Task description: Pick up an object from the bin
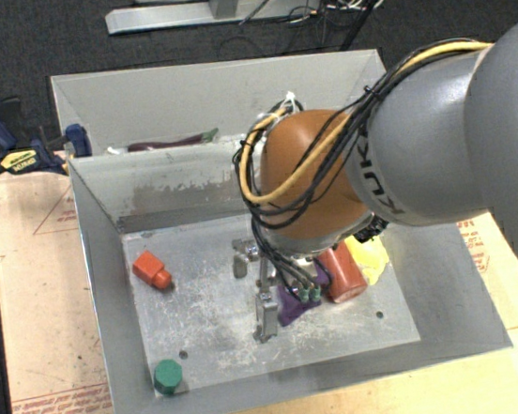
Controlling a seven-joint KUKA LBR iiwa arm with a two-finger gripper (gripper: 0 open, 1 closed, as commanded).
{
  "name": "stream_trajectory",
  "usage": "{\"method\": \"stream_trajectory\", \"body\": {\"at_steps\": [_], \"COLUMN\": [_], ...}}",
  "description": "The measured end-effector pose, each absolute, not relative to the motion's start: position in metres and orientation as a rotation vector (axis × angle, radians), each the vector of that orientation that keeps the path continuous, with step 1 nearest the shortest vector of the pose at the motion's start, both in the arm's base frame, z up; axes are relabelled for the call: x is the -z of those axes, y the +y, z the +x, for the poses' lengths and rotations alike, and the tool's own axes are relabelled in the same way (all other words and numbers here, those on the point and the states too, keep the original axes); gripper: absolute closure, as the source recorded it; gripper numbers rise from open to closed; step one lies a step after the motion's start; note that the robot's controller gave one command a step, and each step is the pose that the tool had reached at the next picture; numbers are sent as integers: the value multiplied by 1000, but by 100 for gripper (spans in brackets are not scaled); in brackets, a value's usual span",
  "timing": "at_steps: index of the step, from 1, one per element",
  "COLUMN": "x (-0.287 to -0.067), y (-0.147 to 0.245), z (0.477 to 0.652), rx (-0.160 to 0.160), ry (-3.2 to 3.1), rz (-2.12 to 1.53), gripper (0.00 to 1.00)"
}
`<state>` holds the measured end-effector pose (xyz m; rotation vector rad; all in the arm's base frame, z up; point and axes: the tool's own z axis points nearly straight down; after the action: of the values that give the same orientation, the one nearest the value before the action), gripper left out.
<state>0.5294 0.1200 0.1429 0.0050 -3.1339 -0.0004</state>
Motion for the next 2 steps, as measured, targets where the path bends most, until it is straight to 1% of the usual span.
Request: {"method": "stream_trajectory", "body": {"at_steps": [1,2], "x": [-147,-151], "y": [120,91], "z": [531,542], "rx": [2,5], "ry": [-3141,-3137], "rz": [1,74], "gripper": [0,0]}}
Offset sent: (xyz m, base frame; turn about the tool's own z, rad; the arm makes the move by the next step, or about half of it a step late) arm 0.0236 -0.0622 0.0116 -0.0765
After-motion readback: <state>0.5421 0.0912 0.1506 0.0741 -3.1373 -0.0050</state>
